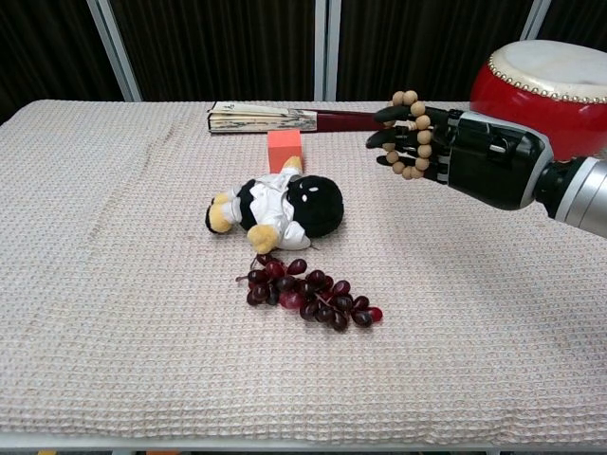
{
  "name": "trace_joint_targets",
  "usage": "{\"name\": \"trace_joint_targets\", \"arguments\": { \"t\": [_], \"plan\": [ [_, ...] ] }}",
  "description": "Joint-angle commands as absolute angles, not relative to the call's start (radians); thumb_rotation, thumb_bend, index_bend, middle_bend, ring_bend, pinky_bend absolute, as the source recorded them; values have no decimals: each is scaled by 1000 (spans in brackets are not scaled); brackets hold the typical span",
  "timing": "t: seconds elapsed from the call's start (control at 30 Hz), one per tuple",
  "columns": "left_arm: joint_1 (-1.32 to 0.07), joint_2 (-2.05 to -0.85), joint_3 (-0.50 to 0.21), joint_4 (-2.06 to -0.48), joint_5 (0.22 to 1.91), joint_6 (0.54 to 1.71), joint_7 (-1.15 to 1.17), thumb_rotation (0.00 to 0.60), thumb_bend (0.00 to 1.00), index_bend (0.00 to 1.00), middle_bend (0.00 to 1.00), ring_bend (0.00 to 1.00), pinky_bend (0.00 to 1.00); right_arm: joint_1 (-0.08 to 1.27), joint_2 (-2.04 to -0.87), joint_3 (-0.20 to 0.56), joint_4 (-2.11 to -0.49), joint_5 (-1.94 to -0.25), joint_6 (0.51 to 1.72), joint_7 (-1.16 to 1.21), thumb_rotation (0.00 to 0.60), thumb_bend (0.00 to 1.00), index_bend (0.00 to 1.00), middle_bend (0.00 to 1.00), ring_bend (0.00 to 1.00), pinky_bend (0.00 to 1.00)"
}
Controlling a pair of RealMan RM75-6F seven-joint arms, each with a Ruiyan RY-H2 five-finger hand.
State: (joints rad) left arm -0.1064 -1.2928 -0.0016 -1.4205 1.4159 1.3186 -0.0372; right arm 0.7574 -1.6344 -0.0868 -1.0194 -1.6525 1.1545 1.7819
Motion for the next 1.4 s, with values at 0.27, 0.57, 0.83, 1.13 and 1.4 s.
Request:
{"name": "trace_joint_targets", "arguments": {
  "t": [0.27, 0.57, 0.83, 1.13, 1.4],
  "plan": [
    [-114, -1291, -2, -1427, 1422, 1314, -31, 600, 0, 231, 189, 78, 46, 676, -1473, -69, -1255, -1585, 1140, 1563, 510, 138, 409, 420, 81, 0],
    [-115, -1282, -2, -1443, 1423, 1320, -19, 600, 0, 230, 189, 78, 46, 641, -1447, -90, -1222, -1602, 1143, 1554, 459, 136, 388, 420, 79, 0],
    [-118, -1285, 0, -1442, 1425, 1316, -20, 600, 0, 230, 189, 78, 46, 582, -1464, -35, -1219, -1461, 1113, 957, 502, 366, 448, 442, 86, 0],
    [-120, -1294, 0, -1432, 1427, 1316, -28, 600, 0, 231, 189, 78, 46, 550, -1616, -2, -1082, -1367, 1134, 176, 600, 383, 489, 460, 95, 0],
    [-114, -1296, 2, -1418, 1426, 1322, -41, 600, 0, 230, 189, 78, 46, 533, -1696, 7, -1006, -1380, 1141, 36, 600, 293, 218, 278, 12, 0]
  ]
}}
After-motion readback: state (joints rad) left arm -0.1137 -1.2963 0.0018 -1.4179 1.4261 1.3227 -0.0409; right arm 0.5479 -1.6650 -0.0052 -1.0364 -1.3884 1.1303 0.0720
